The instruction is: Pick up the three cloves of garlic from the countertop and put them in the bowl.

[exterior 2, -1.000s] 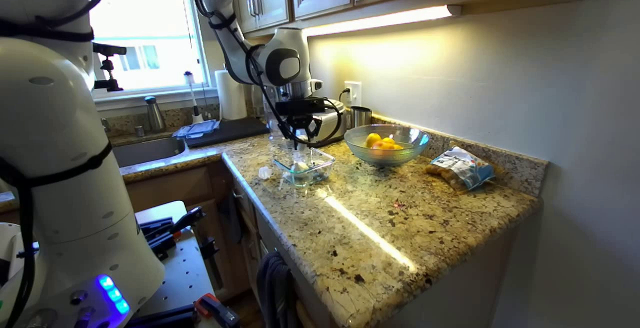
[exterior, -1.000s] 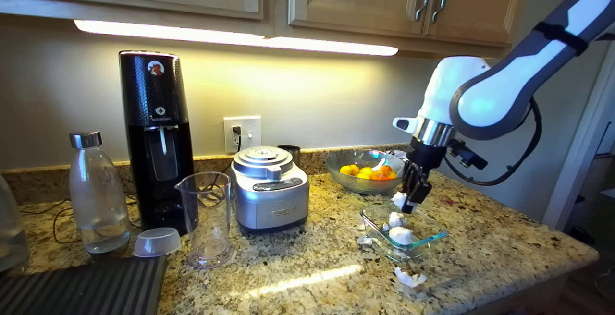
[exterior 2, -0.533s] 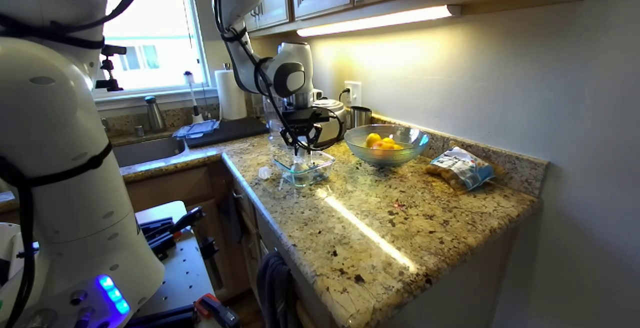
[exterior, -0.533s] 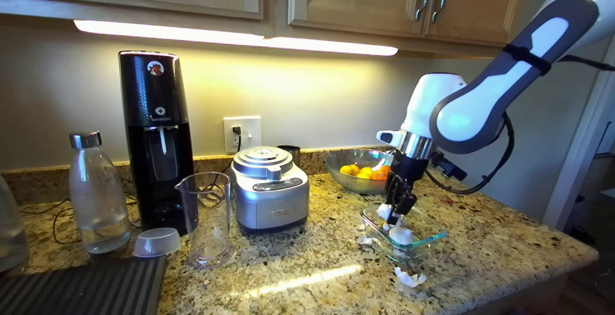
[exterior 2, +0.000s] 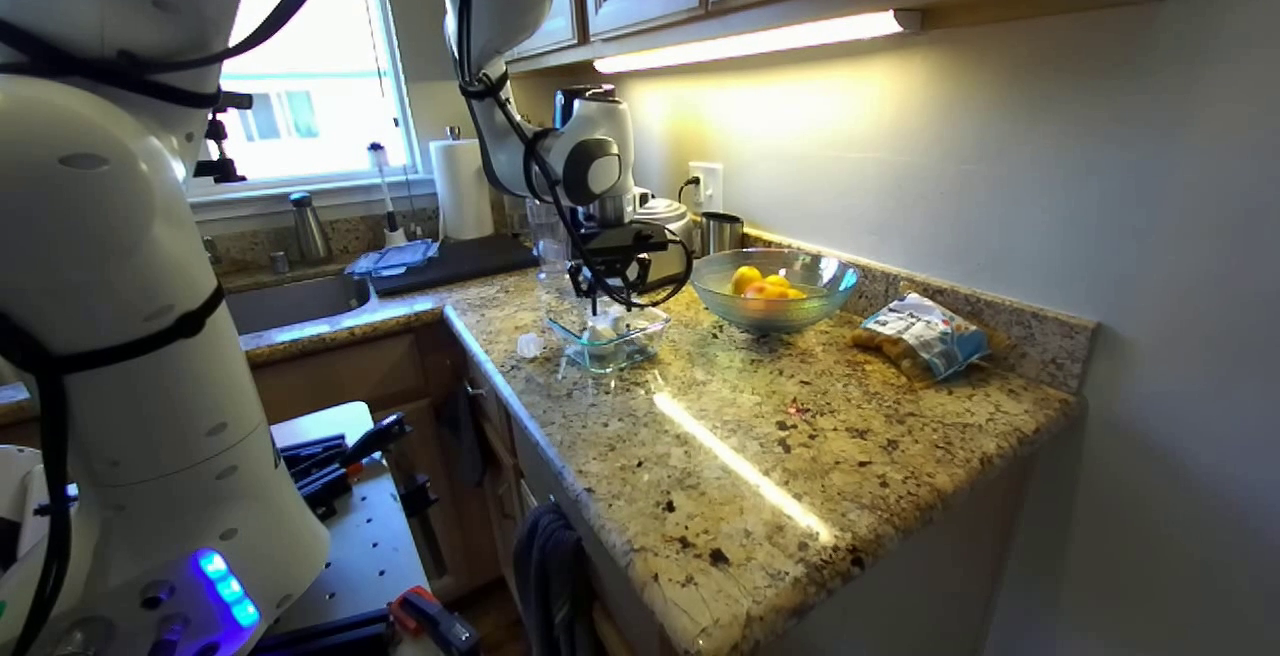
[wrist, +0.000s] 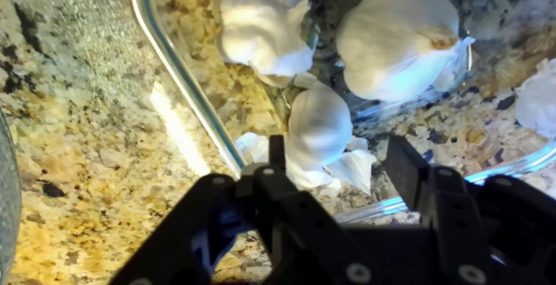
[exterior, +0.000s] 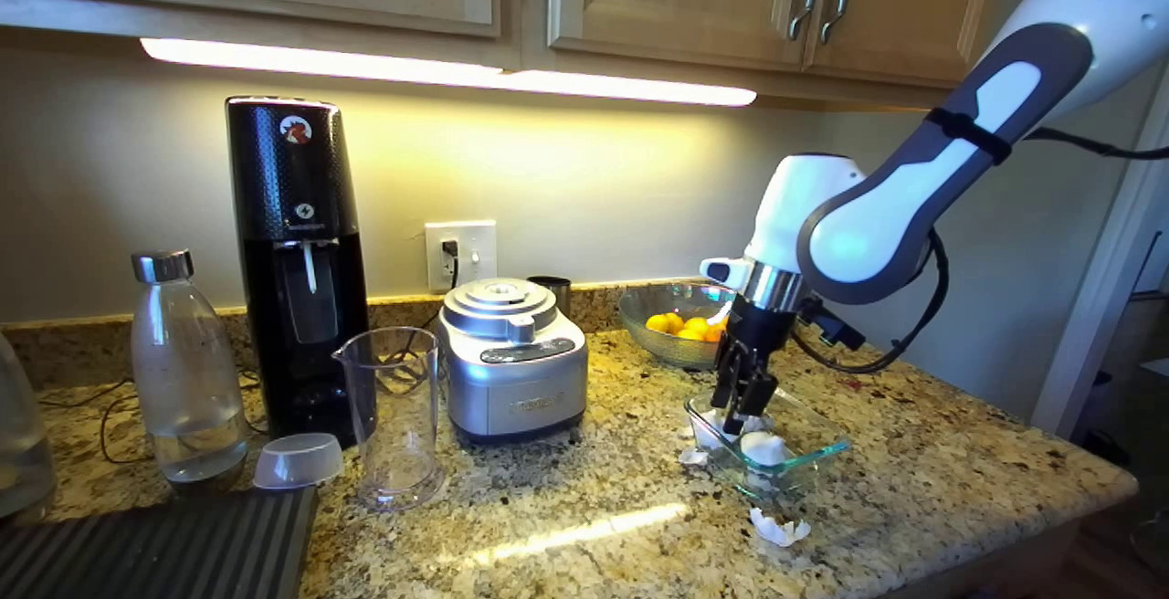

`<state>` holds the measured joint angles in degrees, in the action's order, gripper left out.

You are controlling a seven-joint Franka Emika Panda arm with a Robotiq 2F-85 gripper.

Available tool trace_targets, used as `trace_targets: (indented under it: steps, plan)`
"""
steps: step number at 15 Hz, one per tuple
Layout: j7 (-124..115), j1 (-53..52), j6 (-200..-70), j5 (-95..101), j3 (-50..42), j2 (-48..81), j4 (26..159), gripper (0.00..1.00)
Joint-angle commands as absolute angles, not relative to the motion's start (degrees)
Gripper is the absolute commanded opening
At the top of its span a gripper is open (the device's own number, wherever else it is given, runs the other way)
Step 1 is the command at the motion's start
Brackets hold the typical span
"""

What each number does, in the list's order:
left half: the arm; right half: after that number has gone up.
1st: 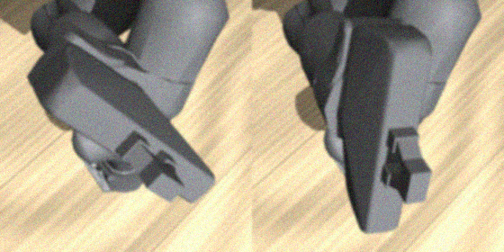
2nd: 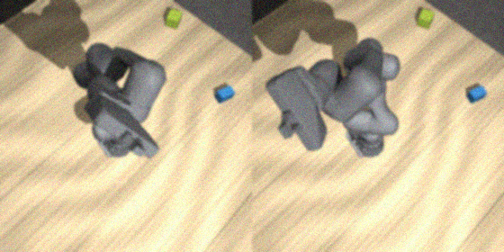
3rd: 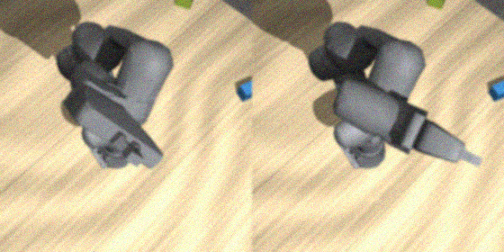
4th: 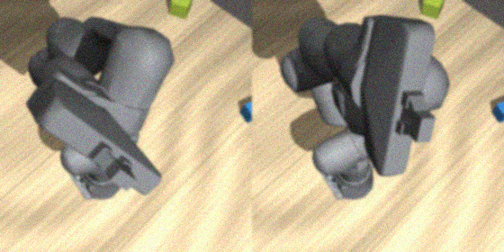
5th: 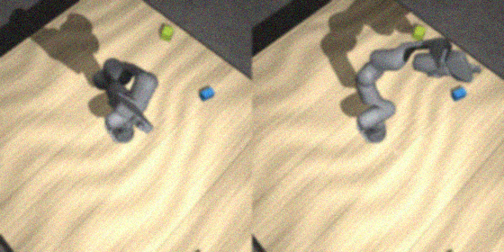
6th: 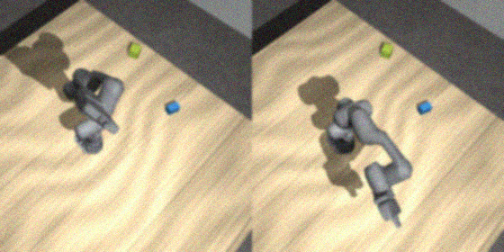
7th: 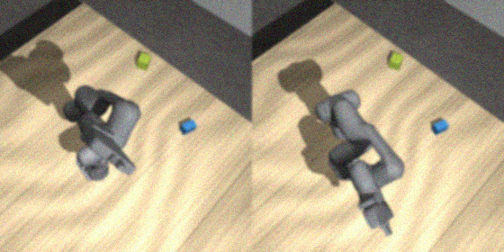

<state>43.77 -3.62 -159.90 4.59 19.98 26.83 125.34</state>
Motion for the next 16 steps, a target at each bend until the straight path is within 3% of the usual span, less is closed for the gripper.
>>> trace_targets:
  steps: [1,3,12,13,16]
  plan:
    - [44.7,-1.8,-159.6,4.3,21.2,22.5,128.5,0.92]
    - [44.4,-1.2,-158.6,3.5,21.6,19.5,130.0,0.99]
    - [41.6,-1.8,-147.9,-2.8,17.1,3.7,135.7,1.0]
    - [42.8,-3.3,-149.6,-1.6,16.7,9.6,131.3,1.0]
    - [42.8,-3.7,-149.4,-1.7,16.2,9.1,131.3,1.0]
